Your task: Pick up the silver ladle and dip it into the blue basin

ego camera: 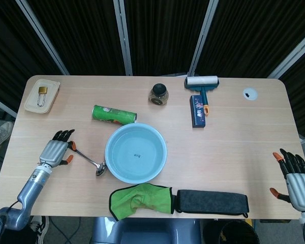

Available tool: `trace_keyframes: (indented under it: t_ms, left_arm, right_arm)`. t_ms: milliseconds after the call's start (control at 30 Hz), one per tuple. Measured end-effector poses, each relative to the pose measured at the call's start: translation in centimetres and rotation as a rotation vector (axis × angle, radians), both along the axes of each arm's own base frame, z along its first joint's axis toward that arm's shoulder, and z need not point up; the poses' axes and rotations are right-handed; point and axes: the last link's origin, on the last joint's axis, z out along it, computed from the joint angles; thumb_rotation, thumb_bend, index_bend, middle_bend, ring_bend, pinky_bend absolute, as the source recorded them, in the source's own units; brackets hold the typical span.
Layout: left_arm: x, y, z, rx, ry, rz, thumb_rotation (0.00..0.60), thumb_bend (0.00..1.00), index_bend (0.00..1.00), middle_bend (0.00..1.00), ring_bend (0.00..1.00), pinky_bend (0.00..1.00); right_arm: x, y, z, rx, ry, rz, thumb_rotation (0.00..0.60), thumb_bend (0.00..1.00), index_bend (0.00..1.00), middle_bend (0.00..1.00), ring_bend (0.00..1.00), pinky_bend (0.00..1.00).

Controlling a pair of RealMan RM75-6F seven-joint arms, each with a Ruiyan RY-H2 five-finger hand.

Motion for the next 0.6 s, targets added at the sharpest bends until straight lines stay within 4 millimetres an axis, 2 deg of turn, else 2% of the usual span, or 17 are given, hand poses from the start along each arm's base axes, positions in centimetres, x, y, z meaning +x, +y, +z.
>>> trace_keyframes:
  t_ms: [467,600]
  left_arm:
    - [-0.3,1.5,-2.9,-0.007,0.024,0.016,0.6,0.38,0.4,0.0,0.0,0.0]
    - [-0.4,1.5,-3.4,-0.019,0.026,0.012,0.6,0.34,0.4,0.0,0.0,0.0]
  right_arm:
    - [-0.3,0.0,0.7,-0.024,-0.016,-0.002,0.6,0.08,0.05,0.0,0.0,0.0]
    - [-0.4,-0.1,0.7,-0.028,-0.017,-0.005,0.6,0.08,0.05,0.0,0.0,0.0]
